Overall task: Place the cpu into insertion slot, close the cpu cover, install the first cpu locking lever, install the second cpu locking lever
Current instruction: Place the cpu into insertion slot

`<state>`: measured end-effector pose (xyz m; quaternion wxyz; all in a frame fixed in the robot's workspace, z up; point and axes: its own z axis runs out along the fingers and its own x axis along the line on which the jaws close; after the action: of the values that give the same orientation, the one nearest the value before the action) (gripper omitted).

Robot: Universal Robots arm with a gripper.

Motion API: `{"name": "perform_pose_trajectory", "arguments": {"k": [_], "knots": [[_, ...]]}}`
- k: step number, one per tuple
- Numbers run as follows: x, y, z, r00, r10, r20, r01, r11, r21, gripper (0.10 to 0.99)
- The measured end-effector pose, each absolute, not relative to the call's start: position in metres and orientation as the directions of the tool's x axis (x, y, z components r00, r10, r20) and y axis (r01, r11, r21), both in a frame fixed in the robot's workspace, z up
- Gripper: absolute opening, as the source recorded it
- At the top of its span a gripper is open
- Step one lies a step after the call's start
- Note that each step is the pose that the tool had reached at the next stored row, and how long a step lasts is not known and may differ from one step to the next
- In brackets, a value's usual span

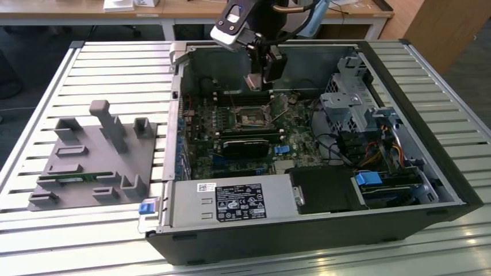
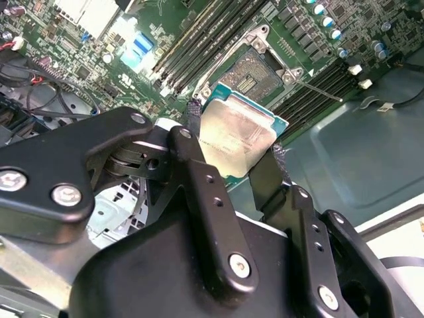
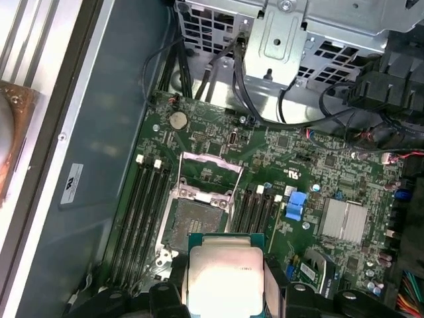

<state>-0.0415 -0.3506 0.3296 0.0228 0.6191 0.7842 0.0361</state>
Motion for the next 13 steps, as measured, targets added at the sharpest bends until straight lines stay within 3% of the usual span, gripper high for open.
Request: {"name": "perform_pose_trajectory", "arguments": {"k": [13], "knots": [[-0.0416, -0.3506, 0.3283, -0.125, 0.992, 0.009, 0.989, 0.124, 0.085, 0.541]]}}
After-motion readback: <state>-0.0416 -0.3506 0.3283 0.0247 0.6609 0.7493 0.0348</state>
